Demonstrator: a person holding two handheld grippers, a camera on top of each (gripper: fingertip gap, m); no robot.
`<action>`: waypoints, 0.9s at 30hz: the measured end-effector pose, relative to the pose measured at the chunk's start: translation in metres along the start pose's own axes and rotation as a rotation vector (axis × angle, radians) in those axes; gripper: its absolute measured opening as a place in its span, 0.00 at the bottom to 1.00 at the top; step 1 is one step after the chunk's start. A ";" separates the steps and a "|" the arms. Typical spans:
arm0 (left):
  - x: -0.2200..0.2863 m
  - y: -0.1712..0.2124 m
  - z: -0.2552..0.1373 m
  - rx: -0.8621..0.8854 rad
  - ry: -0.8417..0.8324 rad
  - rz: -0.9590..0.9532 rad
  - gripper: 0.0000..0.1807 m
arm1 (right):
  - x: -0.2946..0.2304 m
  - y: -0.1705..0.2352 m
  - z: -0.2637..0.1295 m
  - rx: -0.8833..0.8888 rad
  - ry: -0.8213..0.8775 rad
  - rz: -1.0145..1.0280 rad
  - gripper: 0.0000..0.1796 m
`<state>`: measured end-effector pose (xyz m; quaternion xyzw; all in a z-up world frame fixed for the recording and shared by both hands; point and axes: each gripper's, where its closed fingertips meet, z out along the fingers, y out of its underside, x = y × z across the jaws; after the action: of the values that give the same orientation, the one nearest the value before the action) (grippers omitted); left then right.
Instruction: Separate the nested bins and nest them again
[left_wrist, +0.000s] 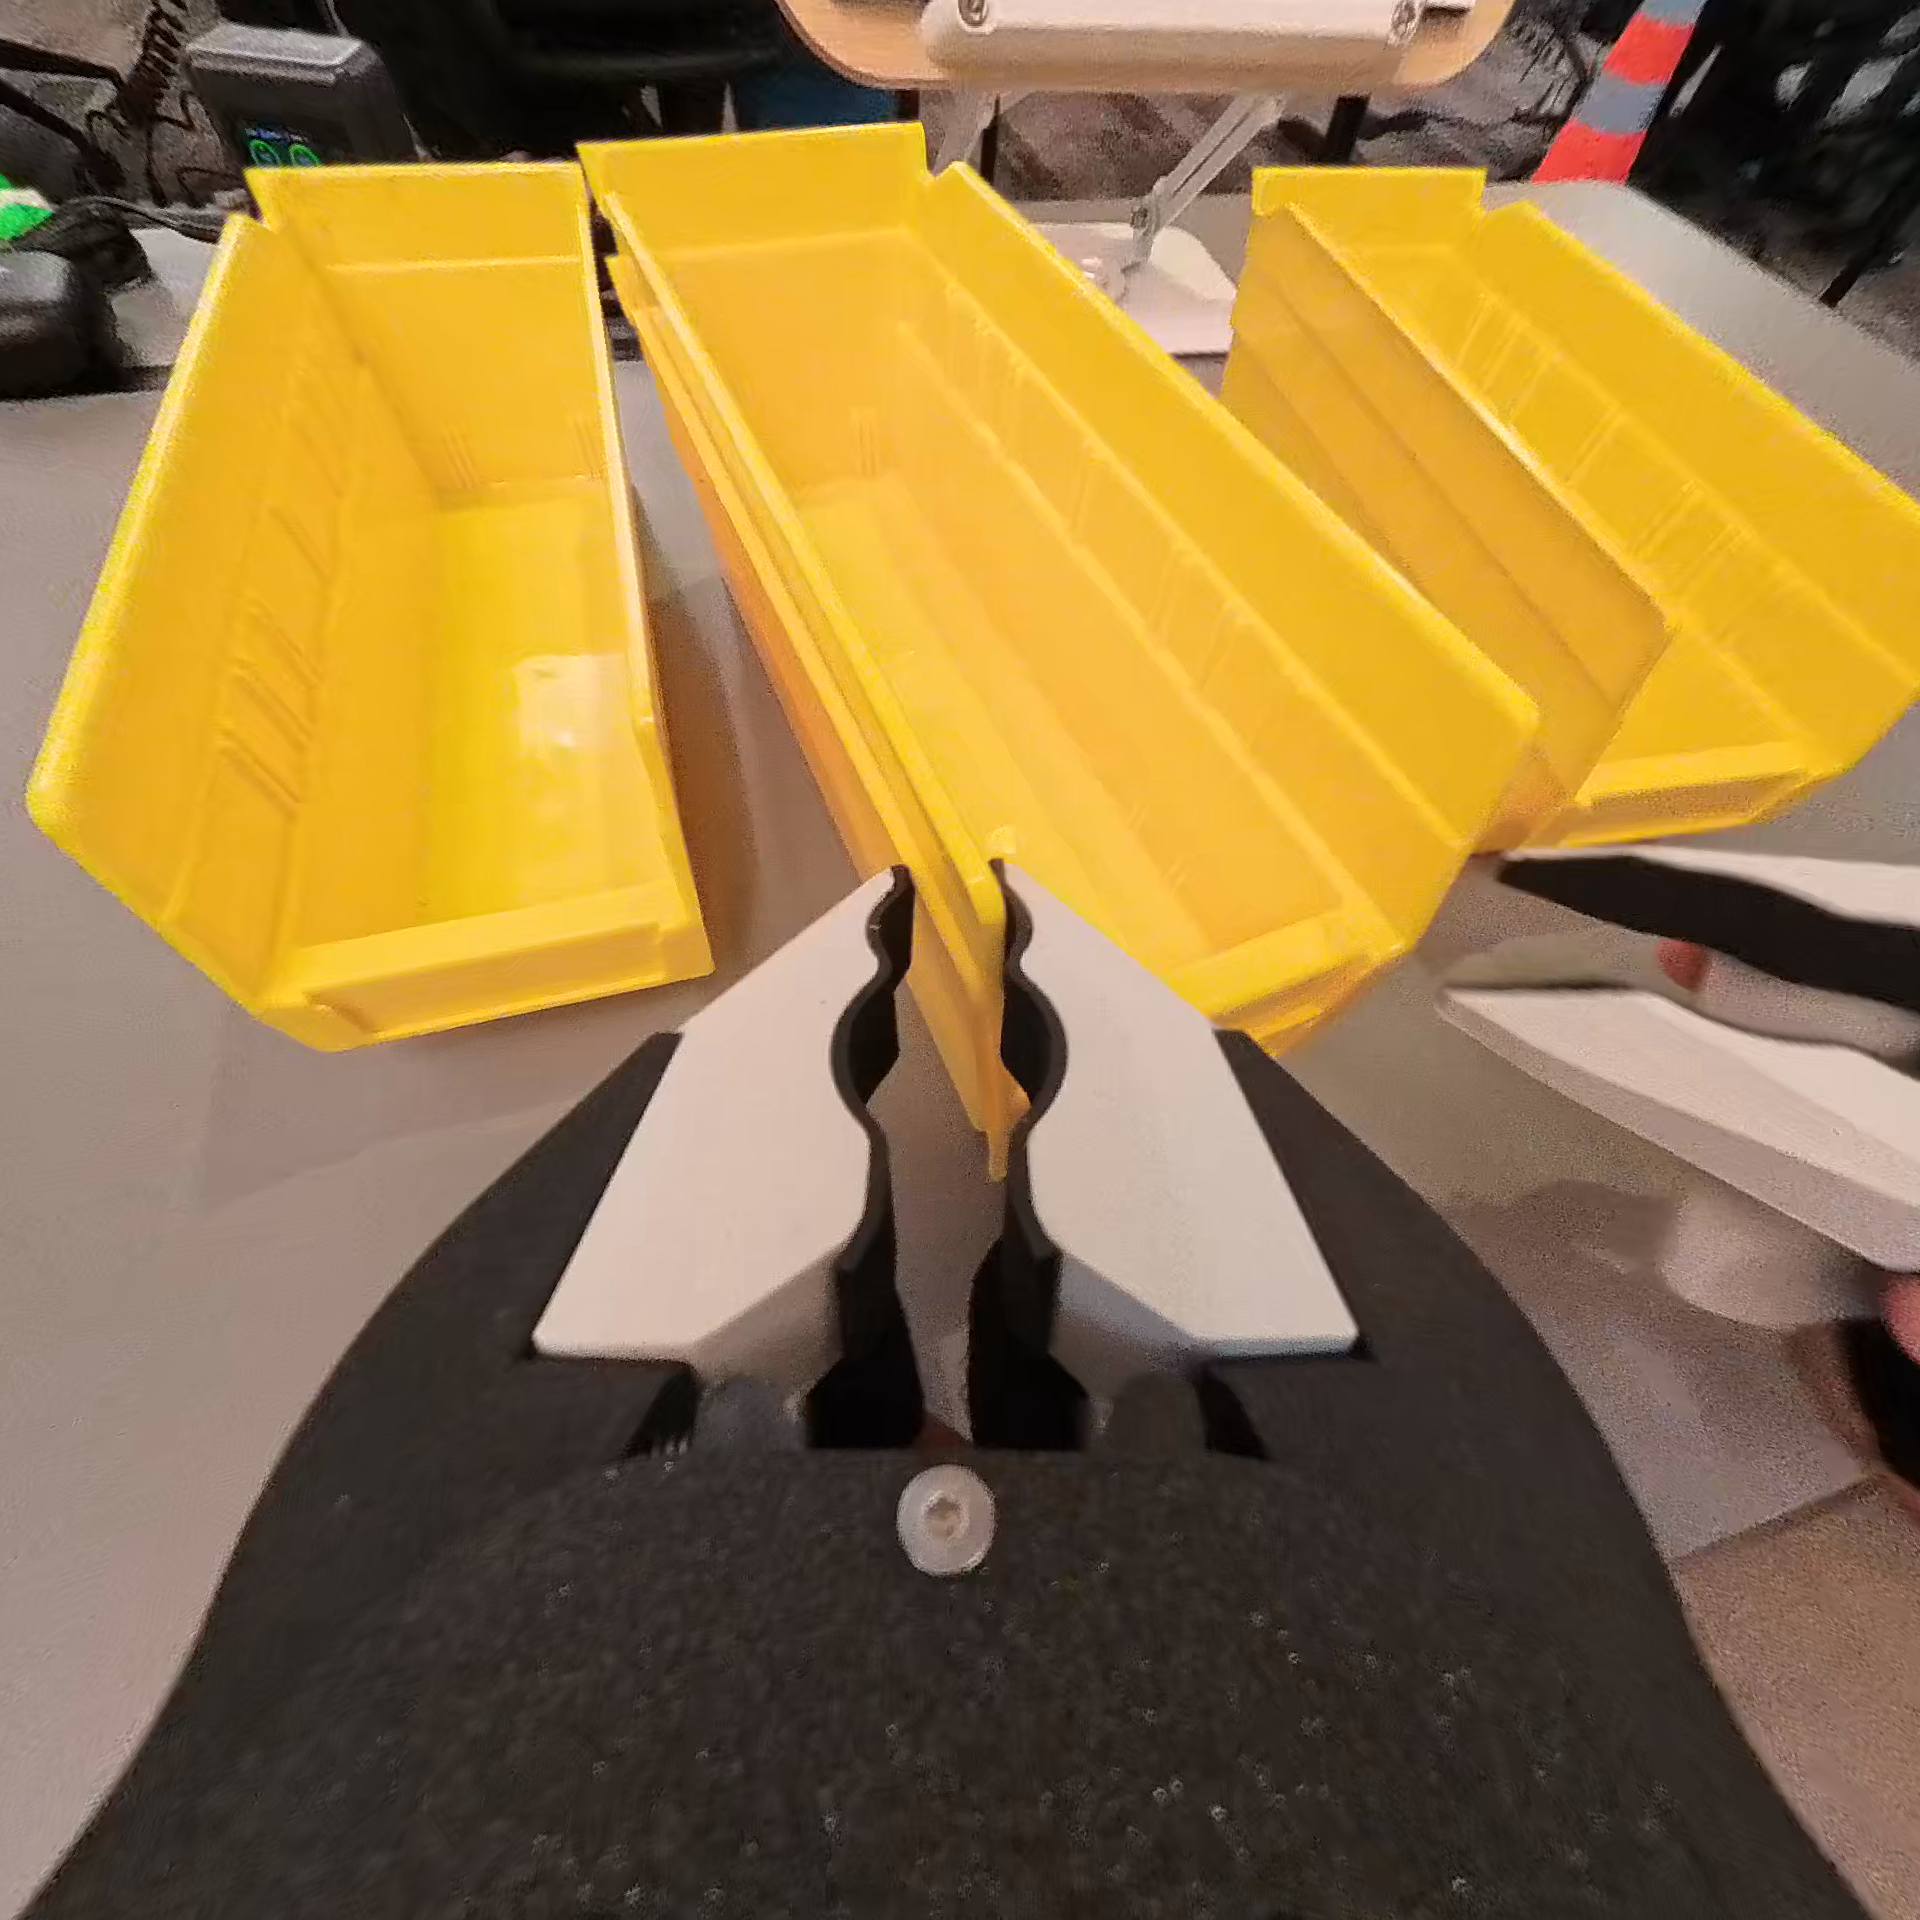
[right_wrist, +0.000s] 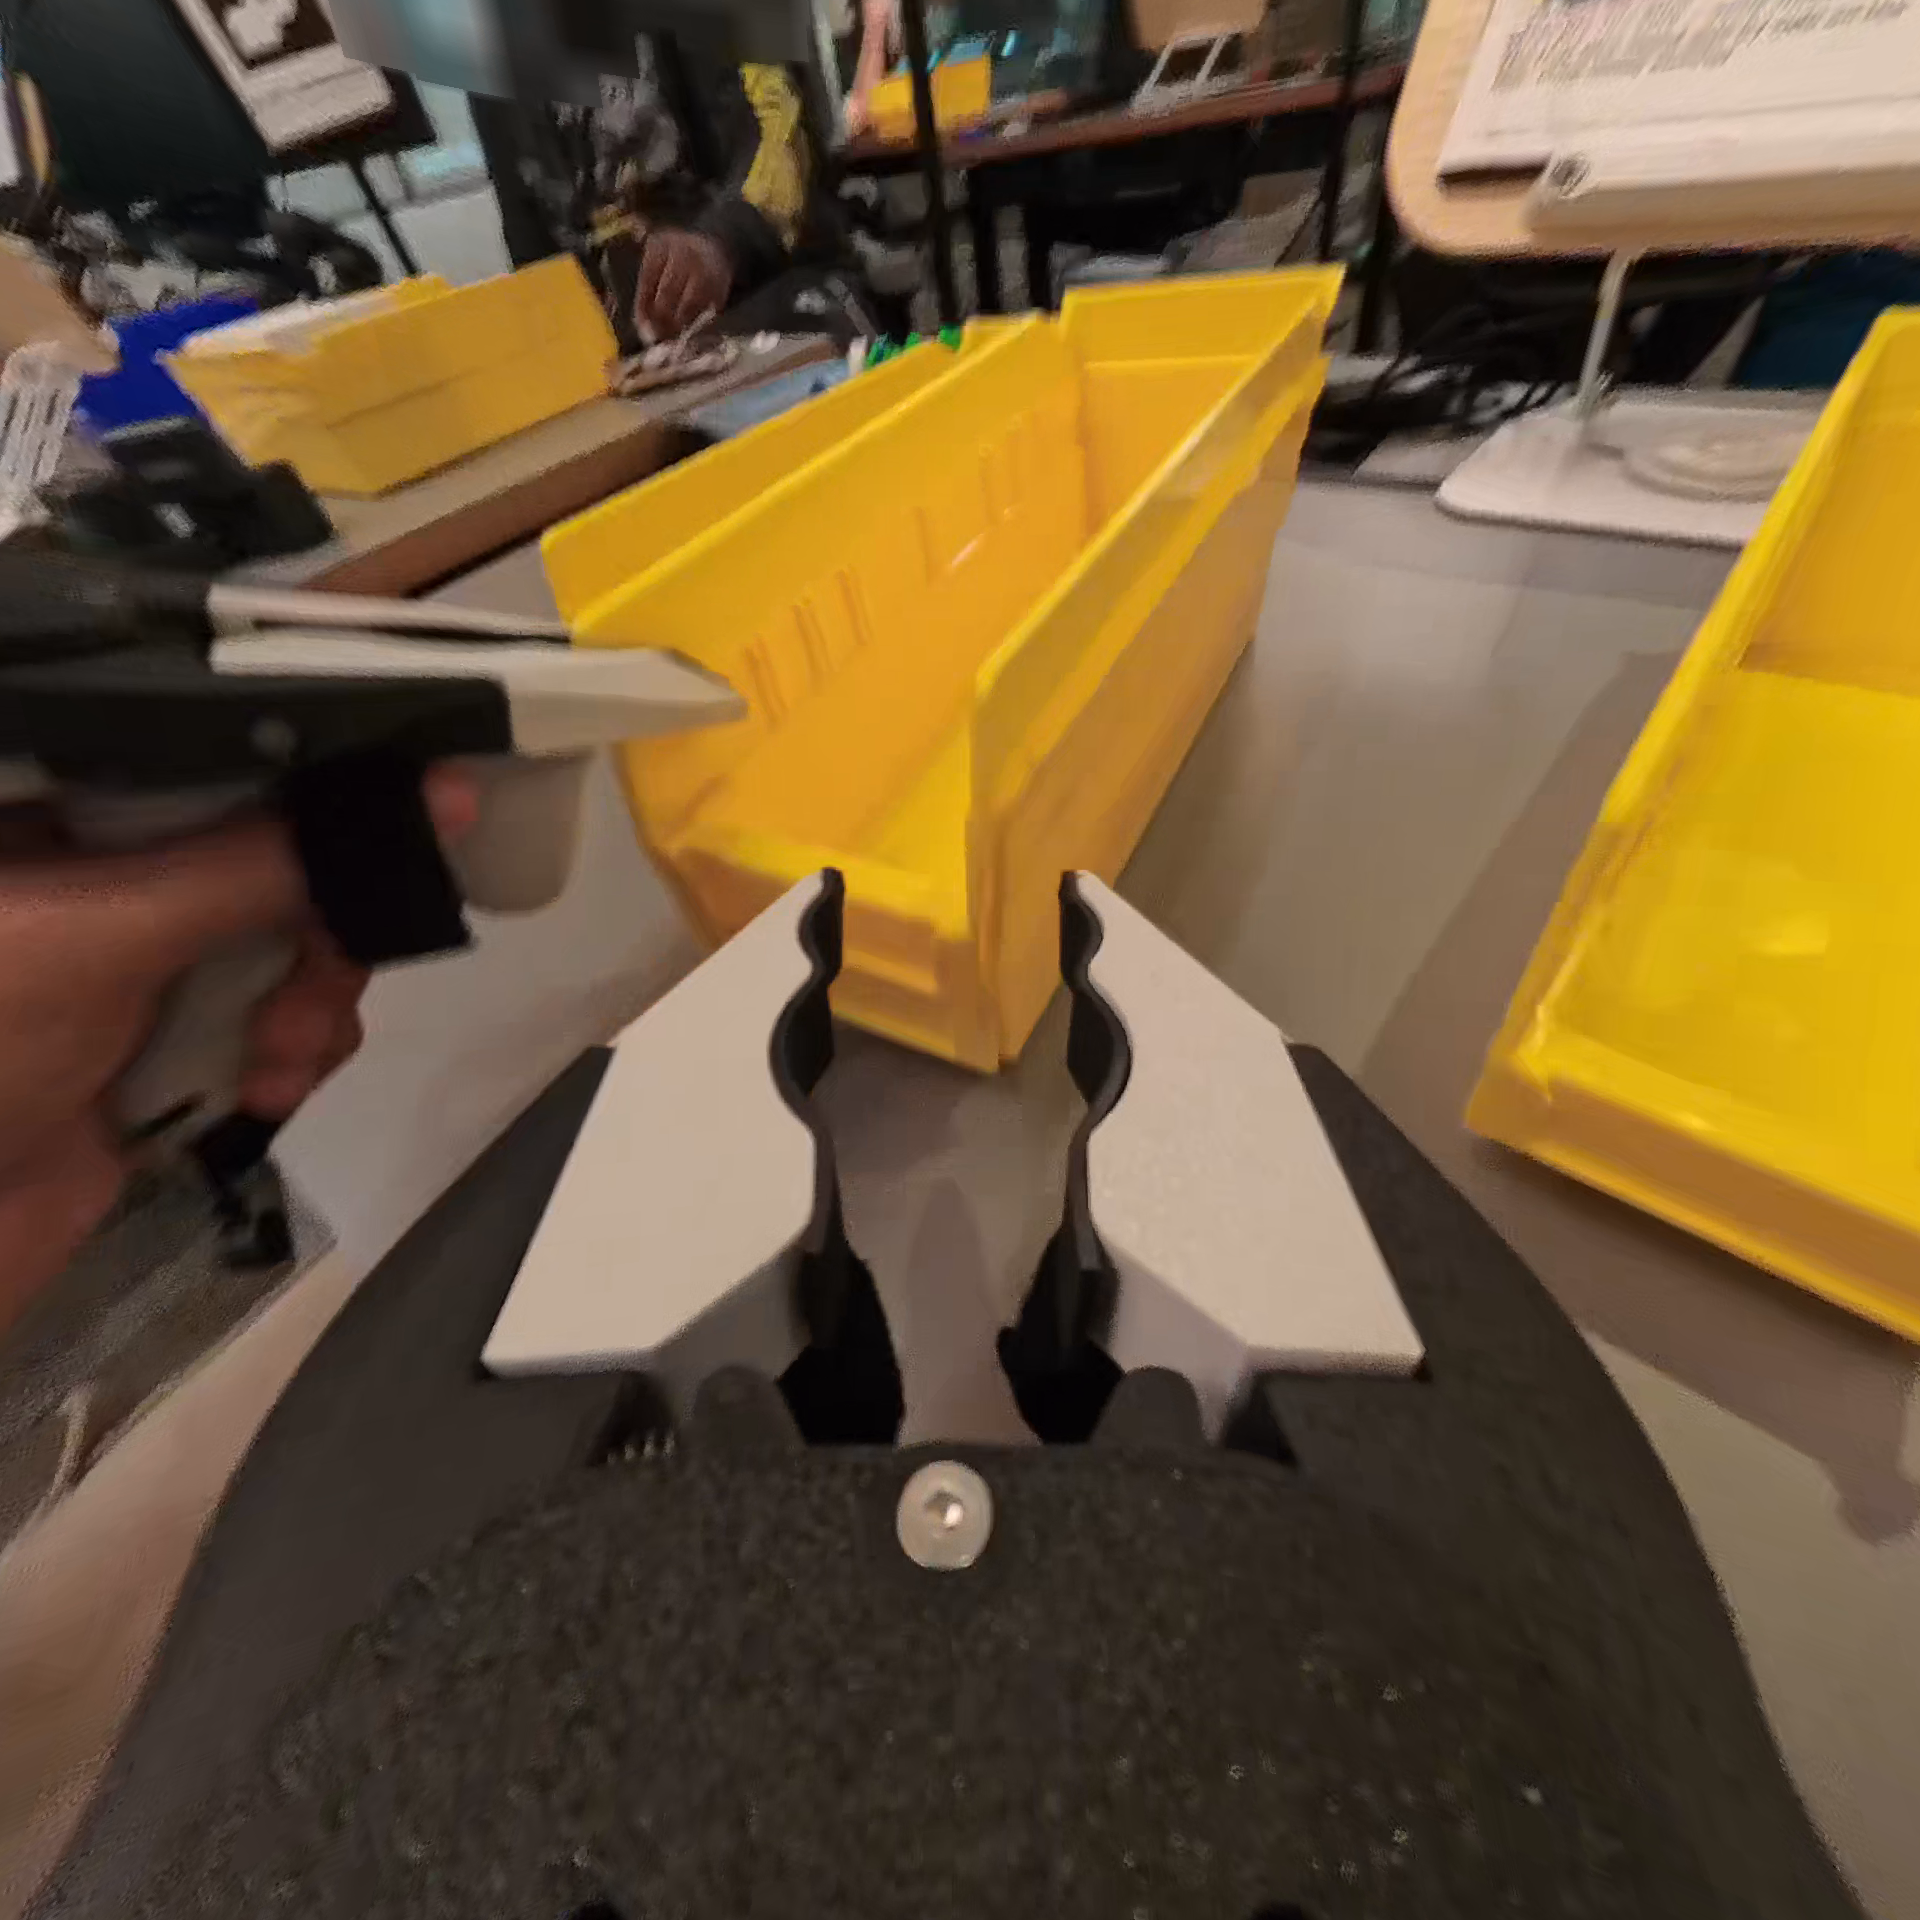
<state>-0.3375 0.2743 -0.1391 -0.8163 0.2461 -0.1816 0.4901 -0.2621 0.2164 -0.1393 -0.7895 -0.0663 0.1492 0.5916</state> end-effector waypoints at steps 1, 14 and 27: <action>-0.001 0.000 0.000 -0.010 -0.005 0.008 0.06 | 0.002 0.008 -0.007 -0.043 -0.026 0.002 0.23; -0.039 -0.002 -0.010 -0.021 -0.008 -0.098 0.02 | -0.004 0.009 0.028 -0.186 -0.214 0.500 0.13; -0.035 -0.022 -0.023 -0.036 -0.004 -0.135 0.04 | -0.017 0.000 0.042 -0.263 -0.193 0.151 0.00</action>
<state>-0.3739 0.2868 -0.1109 -0.8402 0.1926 -0.2080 0.4623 -0.2910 0.2502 -0.1470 -0.8447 -0.0824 0.2585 0.4613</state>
